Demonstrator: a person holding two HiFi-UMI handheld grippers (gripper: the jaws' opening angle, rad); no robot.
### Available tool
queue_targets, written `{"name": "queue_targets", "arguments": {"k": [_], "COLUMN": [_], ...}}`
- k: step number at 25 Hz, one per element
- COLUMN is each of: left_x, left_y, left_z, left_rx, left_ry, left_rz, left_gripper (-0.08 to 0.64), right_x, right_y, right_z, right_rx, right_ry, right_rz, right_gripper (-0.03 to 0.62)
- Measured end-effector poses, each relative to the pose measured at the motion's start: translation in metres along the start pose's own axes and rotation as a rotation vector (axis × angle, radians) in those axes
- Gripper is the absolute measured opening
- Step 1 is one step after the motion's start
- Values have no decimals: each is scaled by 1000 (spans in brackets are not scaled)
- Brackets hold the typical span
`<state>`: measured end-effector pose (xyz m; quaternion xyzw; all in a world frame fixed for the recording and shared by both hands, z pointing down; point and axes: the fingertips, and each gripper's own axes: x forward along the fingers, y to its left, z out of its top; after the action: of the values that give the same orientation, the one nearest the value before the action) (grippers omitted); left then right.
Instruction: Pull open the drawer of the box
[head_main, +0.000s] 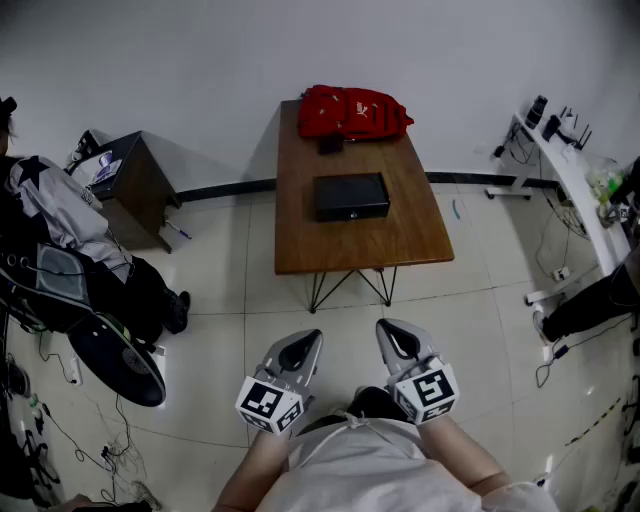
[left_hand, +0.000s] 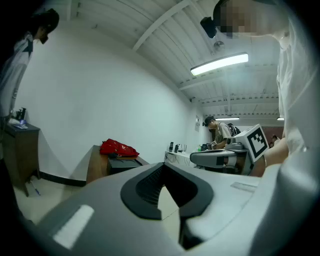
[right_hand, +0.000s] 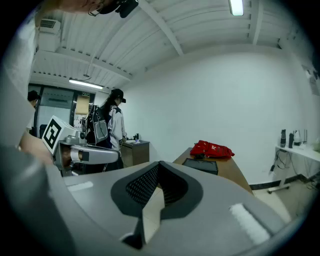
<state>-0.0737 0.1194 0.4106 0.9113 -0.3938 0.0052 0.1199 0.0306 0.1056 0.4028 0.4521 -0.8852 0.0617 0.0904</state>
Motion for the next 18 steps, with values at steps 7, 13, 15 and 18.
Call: {"name": "queue_targets", "arguments": {"k": [7, 13, 15, 18], "left_x": [20, 60, 81, 120], "left_y": [24, 66, 85, 117], "left_z": [-14, -7, 3, 14], "left_rx": [-29, -10, 0, -3], "left_ry": [20, 40, 34, 34], "left_rz": [9, 30, 48, 71], "left_gripper": [-5, -5, -5, -5], "right_x": [33, 84, 103, 138], "right_y": [-24, -64, -83, -114], "right_z": [-9, -15, -15, -7], "right_rx": [-15, -8, -1, -8], "right_ry": [-3, 25, 42, 37], "right_rz": [11, 20, 29, 48], "right_gripper": [8, 8, 8, 8]}}
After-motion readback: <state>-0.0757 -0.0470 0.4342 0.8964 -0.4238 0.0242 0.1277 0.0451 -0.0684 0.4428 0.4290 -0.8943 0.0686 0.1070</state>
